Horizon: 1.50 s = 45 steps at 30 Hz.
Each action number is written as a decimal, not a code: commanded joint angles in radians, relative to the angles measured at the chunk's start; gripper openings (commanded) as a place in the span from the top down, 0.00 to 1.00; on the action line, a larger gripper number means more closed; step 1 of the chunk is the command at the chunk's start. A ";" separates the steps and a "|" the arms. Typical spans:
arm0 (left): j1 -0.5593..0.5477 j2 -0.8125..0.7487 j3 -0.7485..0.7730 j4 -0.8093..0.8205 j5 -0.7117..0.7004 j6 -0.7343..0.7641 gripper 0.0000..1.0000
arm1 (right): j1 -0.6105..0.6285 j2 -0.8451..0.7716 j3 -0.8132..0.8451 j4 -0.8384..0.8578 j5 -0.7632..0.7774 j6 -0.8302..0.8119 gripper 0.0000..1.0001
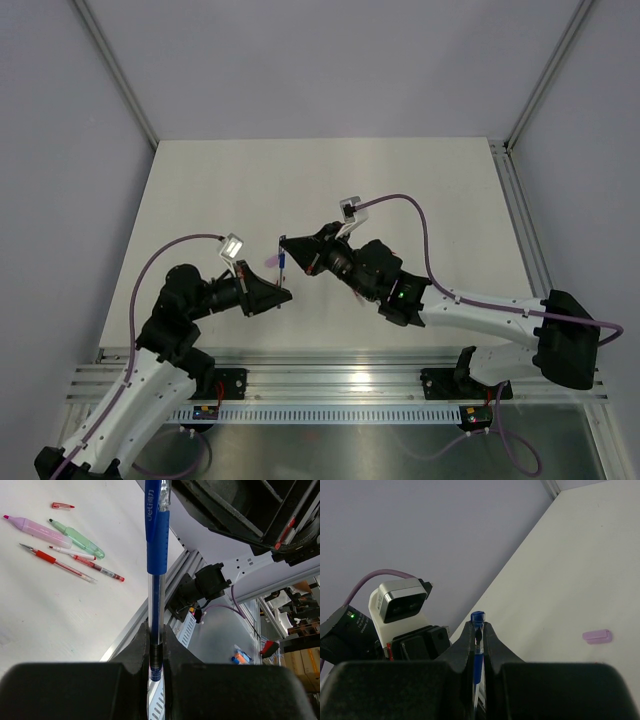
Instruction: Insert the pens into the pen caps
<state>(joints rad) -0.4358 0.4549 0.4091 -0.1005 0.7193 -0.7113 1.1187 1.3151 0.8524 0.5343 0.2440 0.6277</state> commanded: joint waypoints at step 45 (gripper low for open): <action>0.014 0.008 0.189 -0.324 -0.043 0.216 0.02 | -0.164 0.067 0.221 -0.338 -0.035 -0.008 1.00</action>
<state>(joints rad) -0.4240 0.4904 0.5758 -0.3527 0.6914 -0.5518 1.0077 1.3872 1.0046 0.2298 0.2398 0.6376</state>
